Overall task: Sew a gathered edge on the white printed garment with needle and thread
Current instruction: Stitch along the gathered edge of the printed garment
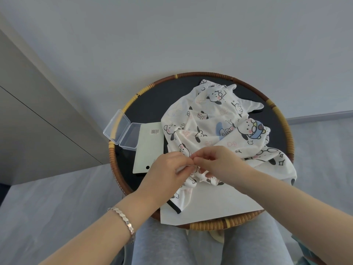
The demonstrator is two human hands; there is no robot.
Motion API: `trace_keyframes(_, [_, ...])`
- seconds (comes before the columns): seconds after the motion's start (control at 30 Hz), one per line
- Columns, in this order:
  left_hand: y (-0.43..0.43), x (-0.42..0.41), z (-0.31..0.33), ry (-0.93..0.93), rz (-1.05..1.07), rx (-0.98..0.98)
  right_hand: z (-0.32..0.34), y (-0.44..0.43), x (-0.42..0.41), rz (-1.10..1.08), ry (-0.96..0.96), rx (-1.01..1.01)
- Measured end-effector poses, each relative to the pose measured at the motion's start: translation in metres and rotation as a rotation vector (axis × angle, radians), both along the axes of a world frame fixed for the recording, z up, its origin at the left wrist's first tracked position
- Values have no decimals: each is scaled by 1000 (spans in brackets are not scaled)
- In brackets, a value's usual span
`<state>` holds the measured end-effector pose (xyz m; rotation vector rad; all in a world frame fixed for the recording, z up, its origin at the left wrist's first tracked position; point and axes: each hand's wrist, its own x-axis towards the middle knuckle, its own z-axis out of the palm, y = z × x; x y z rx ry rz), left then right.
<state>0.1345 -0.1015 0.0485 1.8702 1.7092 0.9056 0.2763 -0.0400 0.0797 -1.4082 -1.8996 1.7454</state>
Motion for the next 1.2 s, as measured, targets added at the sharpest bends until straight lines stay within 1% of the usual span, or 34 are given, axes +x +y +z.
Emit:
trace_keyframes(0.1, [1, 1, 4, -54, 37, -28, 0, 3, 1, -70, 23, 109])
trace_keyframes(0.17, [2, 2, 8, -103, 98, -52, -1, 3, -1, -195, 113, 100])
trace_keyframes(0.23, [5, 3, 10, -137, 126, -72, -2, 4, -7, -328, 298, 35])
trace_keyframes(0.3, [5, 6, 11, -118, 95, -87, -2, 10, -12, -439, 502, -64])
trace_keyframes(0.37, [4, 9, 11, -155, 96, -119, -1, 20, -13, -476, 666, -208])
trace_keyframes(0.4, [3, 10, 12, -210, 117, -148, -2, 25, -12, -458, 701, -264])
trace_keyframes(0.43, [3, 11, 13, -278, 135, -176, -2, 28, -10, -421, 666, -252])
trace_keyframes(0.47, [4, 11, 14, -339, 145, -197, -7, 33, -8, -350, 541, -146])
trace_keyframes(0.5, [5, 10, 15, -379, 142, -214, -12, 38, -4, -243, 337, 54])
trace_keyframes(0.57, [5, 8, 16, -421, 119, -231, -21, 54, 9, 50, -187, 556])
trace_keyframes(0.6, [5, 7, 15, -420, 111, -230, -24, 62, 17, 191, -445, 726])
trace_keyframes(0.63, [5, 6, 15, -407, 107, -225, -24, 71, 26, 274, -665, 822])
trace_keyframes(0.67, [5, 4, 14, -392, 109, -218, -22, 78, 34, 290, -830, 862])
trace_keyframes(0.7, [5, 3, 13, -382, 114, -210, -19, 84, 41, 247, -936, 874])
trace_keyframes(0.73, [5, 2, 12, -380, 121, -205, -18, 90, 47, 166, -978, 873])
trace_keyframes(0.77, [5, 1, 13, -385, 128, -204, -16, 94, 51, 73, -962, 841])
trace_keyframes(0.8, [5, 1, 12, -391, 136, -204, -16, 97, 52, -11, -884, 776])
trace_keyframes(0.87, [5, 1, 12, -399, 154, -204, -12, 94, 48, -108, -591, 591])
trace_keyframes(0.93, [6, 1, 11, -401, 171, -202, -2, 82, 38, -50, -287, 369])
trace_keyframes(0.97, [7, 2, 11, -399, 177, -200, 3, 74, 33, 23, -182, 276])
trace_keyframes(1.03, [8, 2, 11, -391, 174, -196, 9, 59, 23, 201, -102, 165])
trace_keyframes(1.1, [8, 3, 12, -373, 159, -189, 8, 51, 16, 327, -102, 140])
trace_keyframes(1.2, [7, 2, 13, -340, 147, -181, 5, 43, 8, 349, -91, 147])
